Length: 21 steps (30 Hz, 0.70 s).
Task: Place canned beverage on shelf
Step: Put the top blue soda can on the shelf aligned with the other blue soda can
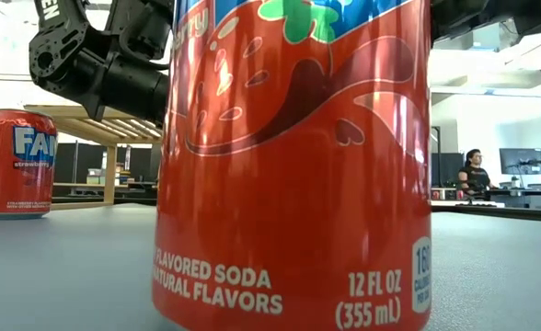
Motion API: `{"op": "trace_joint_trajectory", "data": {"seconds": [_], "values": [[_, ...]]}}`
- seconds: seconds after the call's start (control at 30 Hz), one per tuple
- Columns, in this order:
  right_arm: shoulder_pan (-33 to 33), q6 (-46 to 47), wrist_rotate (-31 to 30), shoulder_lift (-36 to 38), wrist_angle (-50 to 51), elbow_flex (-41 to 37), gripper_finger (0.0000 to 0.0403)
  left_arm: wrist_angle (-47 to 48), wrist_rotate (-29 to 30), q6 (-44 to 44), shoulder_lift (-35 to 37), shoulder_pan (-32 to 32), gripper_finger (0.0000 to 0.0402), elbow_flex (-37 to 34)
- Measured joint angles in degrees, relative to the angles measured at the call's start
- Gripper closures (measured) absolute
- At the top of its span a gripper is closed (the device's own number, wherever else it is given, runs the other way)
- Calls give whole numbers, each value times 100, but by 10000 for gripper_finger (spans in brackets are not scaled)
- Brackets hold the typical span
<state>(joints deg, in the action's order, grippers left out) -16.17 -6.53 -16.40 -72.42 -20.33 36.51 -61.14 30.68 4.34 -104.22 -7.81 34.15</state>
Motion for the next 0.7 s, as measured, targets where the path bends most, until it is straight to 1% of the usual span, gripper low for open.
{"op": "trace_joint_trajectory", "data": {"seconds": [0.17, 0.27, 0.43, 0.53, 0.6, 0.7], "values": [[32, 2, -2, 0, 232, 0, 403, 21, -261, -15, 0, 0, 166, 0], [31, 2, 0, 0, 257, 0, 403, -1, -575, -26, 2, 11, 193, 0], [9, 5, -2, 0, 391, 2, 403, -136, -1437, -84, 2, -3, 192, -2], [9, 59, -2, 0, 408, 2, 403, -184, -1888, -180, 49, -2, 176, -7], [9, 99, -2, 0, 421, 2, 403, -210, -2241, -198, 142, 6, 169, -7], [9, 109, -4, 0, 424, 2, 403, -198, -2874, -425, 347, 9, 171, -7]]}}
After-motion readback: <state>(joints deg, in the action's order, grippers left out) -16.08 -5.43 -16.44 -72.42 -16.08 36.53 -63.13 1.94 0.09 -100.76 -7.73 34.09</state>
